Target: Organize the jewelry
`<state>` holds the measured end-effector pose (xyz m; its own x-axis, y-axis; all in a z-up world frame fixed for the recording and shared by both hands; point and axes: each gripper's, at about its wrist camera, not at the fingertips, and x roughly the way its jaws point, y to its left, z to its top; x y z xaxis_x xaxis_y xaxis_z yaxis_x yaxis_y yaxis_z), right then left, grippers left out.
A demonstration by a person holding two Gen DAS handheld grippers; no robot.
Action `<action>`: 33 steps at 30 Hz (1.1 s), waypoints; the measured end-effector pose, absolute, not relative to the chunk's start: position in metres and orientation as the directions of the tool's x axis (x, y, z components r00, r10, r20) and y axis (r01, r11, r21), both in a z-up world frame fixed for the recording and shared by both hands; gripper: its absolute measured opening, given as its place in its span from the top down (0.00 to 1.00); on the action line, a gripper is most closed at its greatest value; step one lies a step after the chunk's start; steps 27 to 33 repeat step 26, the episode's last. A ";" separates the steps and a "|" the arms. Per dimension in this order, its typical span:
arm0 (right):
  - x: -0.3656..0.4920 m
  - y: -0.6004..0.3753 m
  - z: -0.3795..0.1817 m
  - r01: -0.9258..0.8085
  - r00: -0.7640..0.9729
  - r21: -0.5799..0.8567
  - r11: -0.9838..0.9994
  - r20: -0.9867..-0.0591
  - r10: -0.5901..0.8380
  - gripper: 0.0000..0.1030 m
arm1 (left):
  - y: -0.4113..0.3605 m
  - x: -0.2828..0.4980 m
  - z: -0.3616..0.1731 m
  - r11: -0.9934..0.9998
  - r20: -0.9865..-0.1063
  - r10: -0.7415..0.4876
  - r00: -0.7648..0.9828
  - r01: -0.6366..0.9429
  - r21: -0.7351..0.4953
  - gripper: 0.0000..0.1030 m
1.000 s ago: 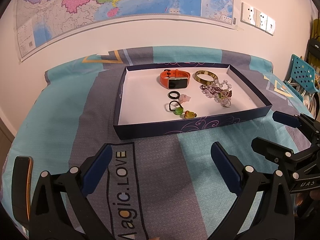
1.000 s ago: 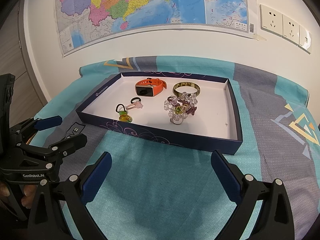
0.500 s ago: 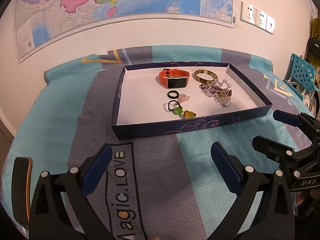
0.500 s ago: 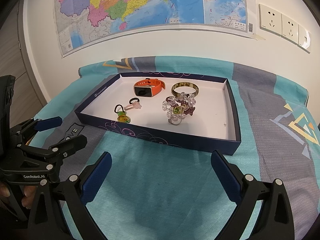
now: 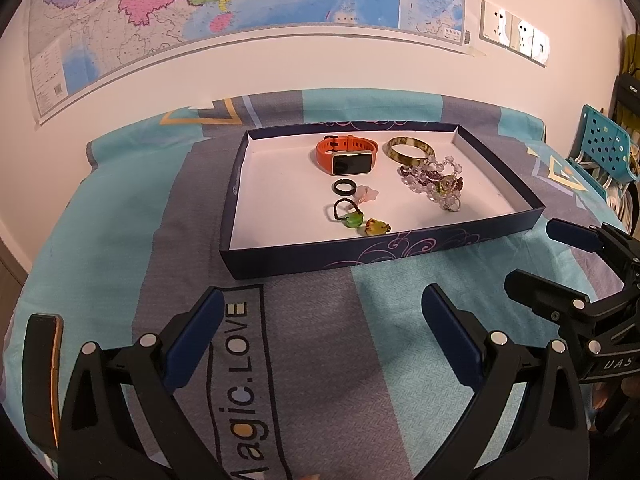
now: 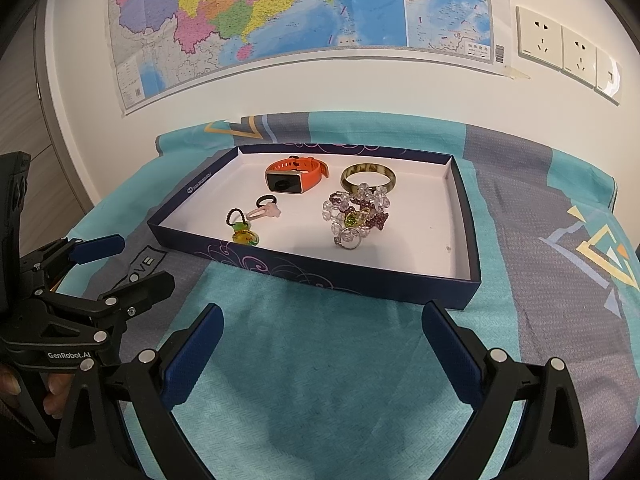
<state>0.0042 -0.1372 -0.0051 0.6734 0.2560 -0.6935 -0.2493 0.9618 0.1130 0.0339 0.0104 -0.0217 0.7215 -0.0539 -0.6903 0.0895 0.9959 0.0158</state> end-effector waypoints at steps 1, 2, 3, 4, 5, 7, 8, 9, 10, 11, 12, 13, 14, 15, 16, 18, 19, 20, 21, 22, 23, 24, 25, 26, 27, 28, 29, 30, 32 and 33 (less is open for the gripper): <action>0.004 -0.137 -0.005 -0.249 0.674 0.113 0.962 -0.693 0.256 0.07 | 0.011 0.034 -0.022 0.996 -0.690 -0.054 0.722 0.089 0.015 0.06; 0.004 -0.137 -0.005 -0.249 0.674 0.113 0.962 -0.693 0.256 0.07 | 0.011 0.034 -0.022 0.996 -0.690 -0.055 0.722 0.089 0.014 0.06; 0.004 -0.137 -0.005 -0.249 0.674 0.112 0.962 -0.693 0.255 0.07 | 0.010 0.034 -0.022 0.996 -0.690 -0.055 0.722 0.089 0.014 0.06; 0.004 -0.137 -0.005 -0.249 0.674 0.112 0.962 -0.693 0.255 0.07 | 0.010 0.035 -0.022 0.996 -0.690 -0.055 0.721 0.089 0.015 0.06; 0.004 -0.137 -0.005 -0.250 0.675 0.112 0.962 -0.692 0.256 0.07 | 0.010 0.034 -0.022 0.996 -0.691 -0.055 0.721 0.089 0.014 0.06; 0.005 -0.138 -0.006 -0.249 0.675 0.111 0.962 -0.693 0.255 0.07 | 0.010 0.034 -0.022 0.996 -0.690 -0.055 0.721 0.090 0.015 0.06; 0.005 -0.138 -0.006 -0.249 0.674 0.111 0.962 -0.693 0.255 0.07 | 0.010 0.035 -0.022 0.996 -0.691 -0.055 0.721 0.090 0.015 0.06; 0.005 -0.138 -0.006 -0.249 0.674 0.112 0.962 -0.694 0.255 0.07 | 0.010 0.034 -0.022 0.996 -0.690 -0.054 0.721 0.090 0.016 0.06; 0.005 -0.138 -0.006 -0.248 0.673 0.112 0.962 -0.694 0.255 0.07 | 0.009 0.034 -0.022 0.996 -0.690 -0.054 0.722 0.090 0.017 0.06; 0.005 -0.139 -0.006 -0.248 0.673 0.112 0.962 -0.694 0.255 0.07 | 0.009 0.034 -0.023 0.996 -0.690 -0.054 0.722 0.091 0.018 0.06; 0.005 -0.139 -0.006 -0.248 0.674 0.112 0.962 -0.693 0.255 0.07 | 0.009 0.033 -0.023 0.996 -0.690 -0.056 0.722 0.093 0.017 0.06; 0.005 -0.138 -0.006 -0.249 0.674 0.111 0.962 -0.693 0.254 0.07 | 0.008 0.033 -0.023 0.995 -0.688 -0.056 0.723 0.093 0.017 0.06; 0.005 -0.139 -0.006 -0.249 0.675 0.110 0.962 -0.693 0.254 0.07 | 0.009 0.034 -0.023 0.995 -0.687 -0.054 0.725 0.093 0.019 0.06; 0.005 -0.139 -0.006 -0.249 0.675 0.110 0.962 -0.693 0.254 0.07 | 0.009 0.033 -0.023 0.995 -0.686 -0.057 0.726 0.094 0.017 0.06; 0.005 -0.139 -0.005 -0.251 0.675 0.108 0.962 -0.693 0.253 0.07 | 0.010 0.033 -0.023 0.996 -0.687 -0.062 0.724 0.094 0.010 0.06; 0.004 -0.141 -0.005 -0.252 0.675 0.102 0.962 -0.694 0.250 0.07 | 0.011 0.035 -0.023 0.995 -0.688 -0.066 0.722 0.095 0.004 0.06; 0.004 -0.143 -0.005 -0.256 0.673 0.090 0.962 -0.698 0.244 0.07 | 0.012 0.035 -0.024 0.996 -0.692 -0.057 0.720 0.087 0.009 0.06; 0.004 -0.145 -0.005 -0.259 0.672 0.083 0.962 -0.700 0.242 0.07 | 0.013 0.036 -0.024 0.997 -0.699 -0.051 0.713 0.078 0.008 0.06; 0.005 -0.149 -0.005 -0.263 0.667 0.075 0.962 -0.706 0.237 0.07 | 0.015 0.037 -0.024 0.997 -0.705 -0.054 0.707 0.075 -0.001 0.06; 0.007 -0.155 -0.007 -0.261 0.656 0.063 0.963 -0.720 0.225 0.07 | 0.017 0.039 -0.025 0.997 -0.711 -0.066 0.700 0.078 -0.015 0.06; 0.008 -0.162 -0.009 -0.256 0.648 0.059 0.965 -0.730 0.217 0.07 | 0.020 0.040 -0.026 0.997 -0.716 -0.070 0.695 0.077 -0.022 0.06; 0.010 -0.171 -0.011 -0.250 0.636 0.062 0.966 -0.742 0.212 0.07 | 0.024 0.041 -0.027 0.998 -0.718 -0.063 0.693 0.066 -0.023 0.06; 0.014 -0.184 -0.014 -0.227 0.625 0.050 0.973 -0.758 0.185 0.07 | 0.027 0.041 -0.027 0.998 -0.719 -0.058 0.693 0.059 -0.023 0.06; 0.016 -0.194 -0.016 -0.203 0.625 0.032 0.979 -0.765 0.155 0.07 | 0.032 0.042 -0.028 0.999 -0.720 -0.049 0.692 0.047 -0.022 0.06; 0.016 -0.194 -0.016 -0.203 0.625 0.032 0.979 -0.765 0.155 0.07 | 0.032 0.042 -0.028 0.999 -0.720 -0.049 0.692 0.047 -0.022 0.06; 0.016 -0.194 -0.016 -0.203 0.625 0.032 0.979 -0.765 0.155 0.07 | 0.032 0.042 -0.028 0.999 -0.720 -0.049 0.692 0.047 -0.022 0.06; 0.016 -0.194 -0.016 -0.203 0.625 0.032 0.979 -0.765 0.155 0.07 | 0.032 0.042 -0.028 0.999 -0.720 -0.049 0.692 0.047 -0.022 0.06; 0.016 -0.194 -0.016 -0.203 0.625 0.032 0.979 -0.765 0.155 0.07 | 0.032 0.042 -0.028 0.999 -0.720 -0.049 0.692 0.047 -0.022 0.06; 0.016 -0.194 -0.016 -0.203 0.625 0.032 0.979 -0.765 0.155 0.07 | 0.032 0.042 -0.028 0.999 -0.720 -0.049 0.692 0.047 -0.022 0.06; 0.016 -0.194 -0.016 -0.203 0.625 0.032 0.979 -0.765 0.155 0.07 | 0.032 0.042 -0.028 0.999 -0.720 -0.049 0.692 0.047 -0.022 0.06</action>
